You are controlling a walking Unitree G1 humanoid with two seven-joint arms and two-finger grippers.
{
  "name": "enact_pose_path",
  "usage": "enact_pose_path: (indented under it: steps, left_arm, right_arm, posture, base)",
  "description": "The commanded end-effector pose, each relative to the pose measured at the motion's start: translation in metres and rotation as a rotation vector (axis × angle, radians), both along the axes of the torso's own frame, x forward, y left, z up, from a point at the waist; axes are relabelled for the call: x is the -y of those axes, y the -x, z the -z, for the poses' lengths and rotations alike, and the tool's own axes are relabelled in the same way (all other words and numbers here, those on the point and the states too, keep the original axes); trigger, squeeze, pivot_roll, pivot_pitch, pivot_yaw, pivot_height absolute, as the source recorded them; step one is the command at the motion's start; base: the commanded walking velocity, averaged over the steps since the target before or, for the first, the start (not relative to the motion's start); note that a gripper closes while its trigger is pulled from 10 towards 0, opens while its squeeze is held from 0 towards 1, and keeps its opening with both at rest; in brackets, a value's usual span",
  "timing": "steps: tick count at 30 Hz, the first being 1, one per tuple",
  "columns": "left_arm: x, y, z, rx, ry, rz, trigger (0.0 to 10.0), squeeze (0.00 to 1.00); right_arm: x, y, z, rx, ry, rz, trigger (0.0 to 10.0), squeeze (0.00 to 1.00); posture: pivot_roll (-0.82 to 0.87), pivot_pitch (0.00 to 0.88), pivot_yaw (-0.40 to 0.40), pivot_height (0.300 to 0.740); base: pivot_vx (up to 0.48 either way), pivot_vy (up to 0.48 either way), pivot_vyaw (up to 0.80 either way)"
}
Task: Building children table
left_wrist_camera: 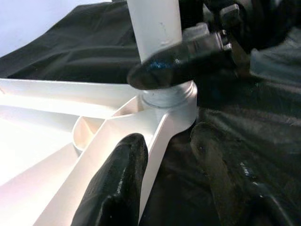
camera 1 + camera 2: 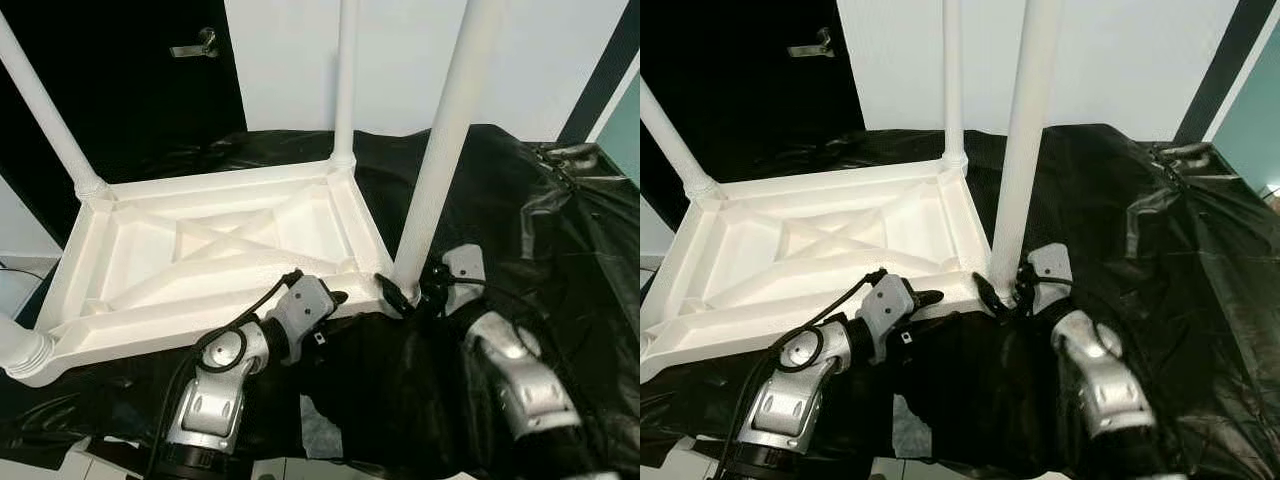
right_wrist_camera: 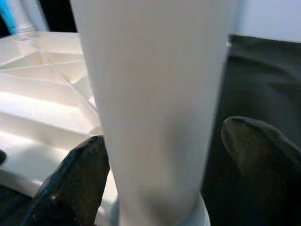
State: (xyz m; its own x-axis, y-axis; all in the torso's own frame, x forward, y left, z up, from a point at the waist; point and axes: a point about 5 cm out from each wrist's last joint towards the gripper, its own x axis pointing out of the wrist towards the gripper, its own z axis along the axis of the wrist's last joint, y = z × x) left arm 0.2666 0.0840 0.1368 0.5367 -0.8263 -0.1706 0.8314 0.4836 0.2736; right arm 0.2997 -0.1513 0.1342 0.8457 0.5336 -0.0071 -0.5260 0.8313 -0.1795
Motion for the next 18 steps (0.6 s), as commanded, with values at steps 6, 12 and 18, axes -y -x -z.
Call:
enact_pose_path:
  steps: [6, 12, 18]
  left_arm:
    - [-0.006, -0.007, -0.003, 0.043, 0.025, -0.145, 10.0, 0.0]
    - [-0.007, -0.006, -0.003, 0.048, 0.024, -0.156, 10.0, 0.0]
    - [-0.007, -0.004, -0.002, 0.047, 0.026, -0.165, 10.0, 0.0]
  right_arm:
    - [-0.002, -0.012, 0.006, -0.068, 0.065, -0.16, 10.0, 0.0]
    - [0.003, -0.02, 0.006, -0.08, 0.112, -0.222, 0.0, 0.0]
    - [0.01, -0.018, 0.011, -0.092, 0.106, -0.171, 0.0, 0.0]
  posture:
    - [0.06, 0.0, 0.012, 0.74]
    - [0.07, 0.0, -0.004, 0.74]
    - [0.08, 0.0, -0.013, 0.74]
  base:
    - [0.0, 0.0, 0.0]
    - [0.0, 0.0, 0.0]
    - [0.0, 0.0, 0.0]
